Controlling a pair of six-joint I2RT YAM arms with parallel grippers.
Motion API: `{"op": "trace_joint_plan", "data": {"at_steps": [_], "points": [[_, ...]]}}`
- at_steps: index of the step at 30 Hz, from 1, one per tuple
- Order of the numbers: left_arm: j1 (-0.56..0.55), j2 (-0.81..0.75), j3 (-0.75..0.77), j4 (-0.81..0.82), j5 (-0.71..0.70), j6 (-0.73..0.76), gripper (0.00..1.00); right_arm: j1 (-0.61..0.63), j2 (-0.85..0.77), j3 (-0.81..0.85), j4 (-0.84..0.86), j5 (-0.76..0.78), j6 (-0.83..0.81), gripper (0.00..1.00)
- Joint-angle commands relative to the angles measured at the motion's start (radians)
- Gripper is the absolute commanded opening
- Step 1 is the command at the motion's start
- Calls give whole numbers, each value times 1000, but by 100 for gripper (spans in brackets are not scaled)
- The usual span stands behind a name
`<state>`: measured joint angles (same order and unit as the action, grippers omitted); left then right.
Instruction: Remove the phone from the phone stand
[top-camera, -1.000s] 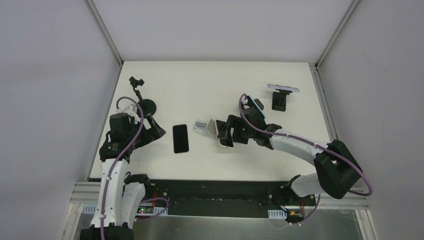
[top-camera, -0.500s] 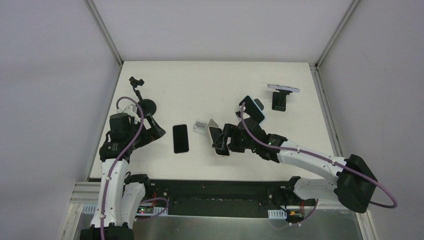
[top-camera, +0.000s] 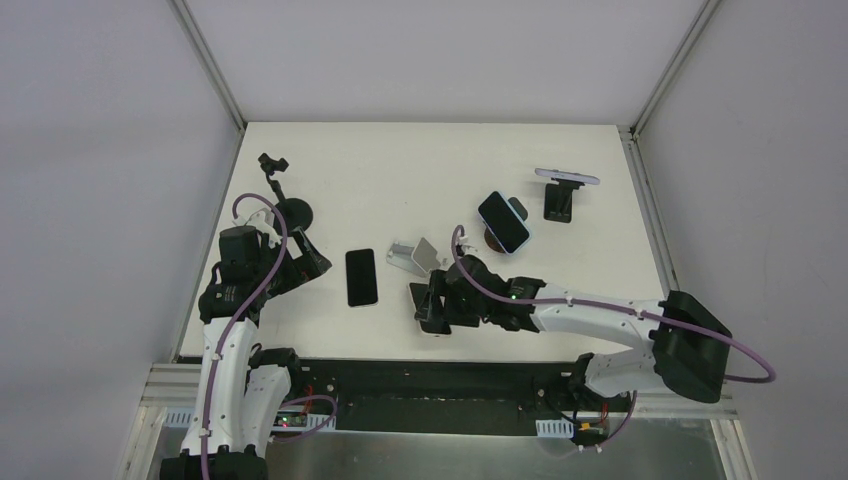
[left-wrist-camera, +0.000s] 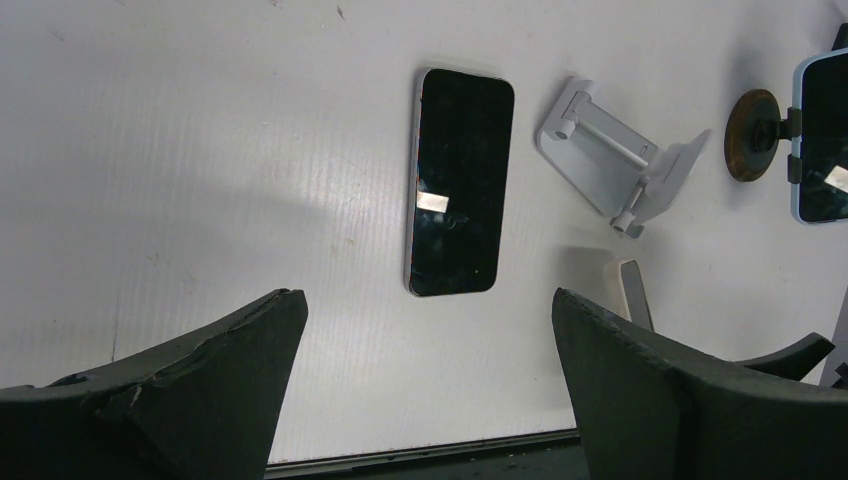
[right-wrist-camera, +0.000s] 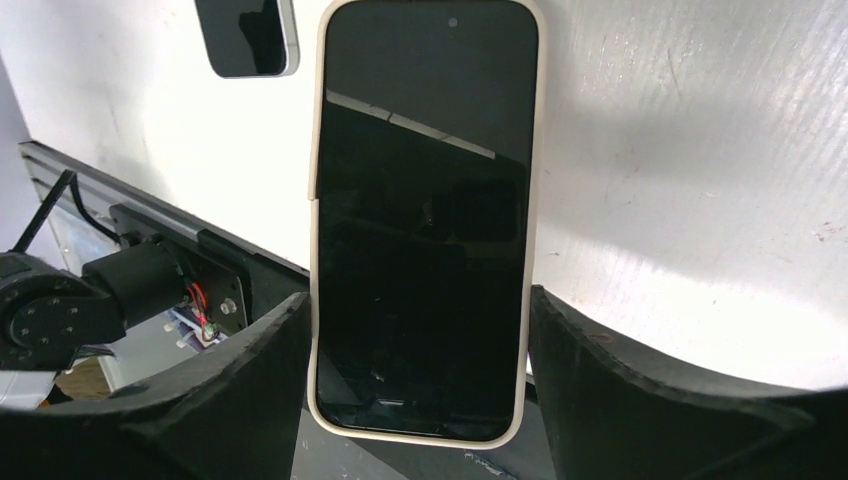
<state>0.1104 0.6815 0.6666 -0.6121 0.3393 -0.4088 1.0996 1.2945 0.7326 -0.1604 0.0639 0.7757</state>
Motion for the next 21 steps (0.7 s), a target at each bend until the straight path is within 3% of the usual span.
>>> {"op": "trace_joint_plan", "data": {"at_steps": [1,11,21], "points": [[-6,-9,20,-2,13,-12,99,16,49,96,-5,55,64,51],[-6,-11,21,-2,12,-10,99,5,196,229,-94,80,38,50],[-7,-10,22,-2,12,-10,99,-95,297,295,-100,36,-30,50]]}}
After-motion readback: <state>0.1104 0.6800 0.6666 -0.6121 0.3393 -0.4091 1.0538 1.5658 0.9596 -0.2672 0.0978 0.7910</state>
